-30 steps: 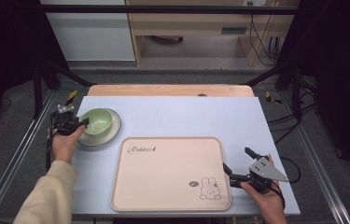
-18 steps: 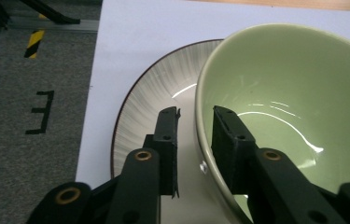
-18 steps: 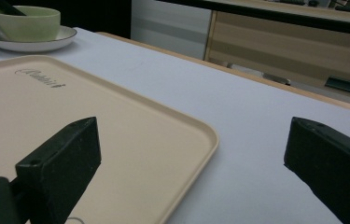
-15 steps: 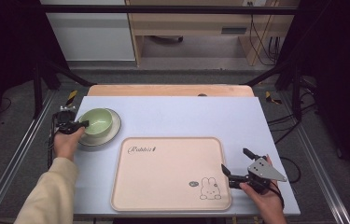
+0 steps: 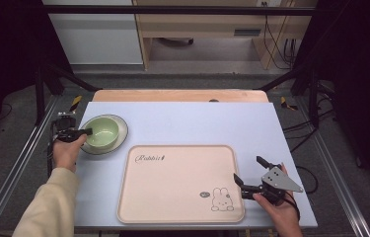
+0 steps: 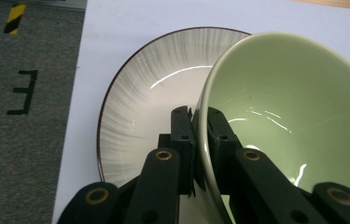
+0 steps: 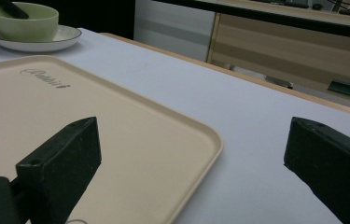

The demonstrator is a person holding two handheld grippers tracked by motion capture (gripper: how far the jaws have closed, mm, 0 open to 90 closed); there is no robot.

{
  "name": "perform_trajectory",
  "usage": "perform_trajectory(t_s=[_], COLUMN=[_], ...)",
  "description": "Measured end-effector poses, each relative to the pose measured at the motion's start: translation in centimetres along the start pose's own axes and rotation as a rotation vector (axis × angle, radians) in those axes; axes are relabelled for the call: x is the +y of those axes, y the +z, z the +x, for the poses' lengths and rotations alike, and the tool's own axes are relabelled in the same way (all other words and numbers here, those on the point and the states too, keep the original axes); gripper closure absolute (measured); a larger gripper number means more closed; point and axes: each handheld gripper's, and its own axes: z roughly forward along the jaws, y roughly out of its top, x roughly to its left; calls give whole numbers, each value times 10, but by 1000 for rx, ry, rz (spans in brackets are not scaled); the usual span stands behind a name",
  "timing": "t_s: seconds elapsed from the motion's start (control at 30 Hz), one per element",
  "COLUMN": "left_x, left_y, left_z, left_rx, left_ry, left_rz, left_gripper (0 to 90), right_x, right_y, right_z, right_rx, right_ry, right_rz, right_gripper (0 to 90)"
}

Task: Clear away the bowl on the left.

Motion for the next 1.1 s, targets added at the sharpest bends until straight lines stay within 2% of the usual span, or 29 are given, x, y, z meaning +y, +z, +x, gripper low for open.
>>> perform_trajectory(t_s=[0.07,0.1,0.17,0.2,0.23,0.27,0.3,0.53,0.57,0.63,0.87,1.1], left_x=[0,0,1,1,2,2,3,4,5,6,9,14], left_y=[-6,-7,-10,-14,-18,-21,-22,-30,-32,-33,-37,-47], left_z=[1,0,0,-2,-1,-2,-2,-8,-10,-12,-21,-39], left_rx=[-8,-26,-42,-20,-13,-9,-16,-33,-38,-46,-64,-107], left_ry=[-17,-26,-11,-17,41,36,60,62,92,108,103,107], left_rz=[-20,-39,-50,-41,-67,-67,-76,-85,-96,-108,-119,-131], left_gripper=[835,836,836,836,836,836,836,836,836,835,836,835], right_x=[0,0,0,1,1,1,1,1,1,1,1,0], right_y=[0,0,0,0,0,0,0,0,0,1,0,0], right_z=[0,0,0,0,-1,-1,0,2,2,1,-1,-2], right_rx=[2,2,2,0,-2,-2,-1,6,4,-1,-21,-30], right_ry=[-1,0,1,1,4,2,1,-3,-3,-6,3,11], right_rz=[-3,-3,-6,-8,-12,-13,-15,-13,-14,-14,-26,-24], right_gripper=[39,39,39,39,38,39,39,38,39,39,39,41])
